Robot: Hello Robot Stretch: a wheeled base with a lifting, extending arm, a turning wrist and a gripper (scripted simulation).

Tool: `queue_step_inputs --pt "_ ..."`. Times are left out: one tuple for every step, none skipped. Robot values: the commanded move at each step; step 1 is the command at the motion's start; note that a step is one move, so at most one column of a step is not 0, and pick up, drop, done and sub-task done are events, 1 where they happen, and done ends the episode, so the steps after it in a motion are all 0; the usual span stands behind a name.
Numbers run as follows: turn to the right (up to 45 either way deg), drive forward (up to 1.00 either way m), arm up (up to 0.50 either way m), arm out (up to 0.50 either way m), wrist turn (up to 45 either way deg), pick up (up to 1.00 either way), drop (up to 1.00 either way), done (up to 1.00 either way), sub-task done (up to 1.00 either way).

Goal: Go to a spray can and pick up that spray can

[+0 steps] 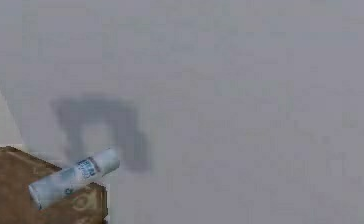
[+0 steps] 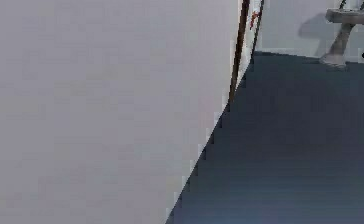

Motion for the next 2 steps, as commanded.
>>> queue_step_inputs --pt "-45.0 0.00 0.00 0.00 0.0 0.00 0.00 0.00 0.00" --pt "-45.0 0.00 0.00 0.00 0.0 0.00 0.00 0.00 0.00"
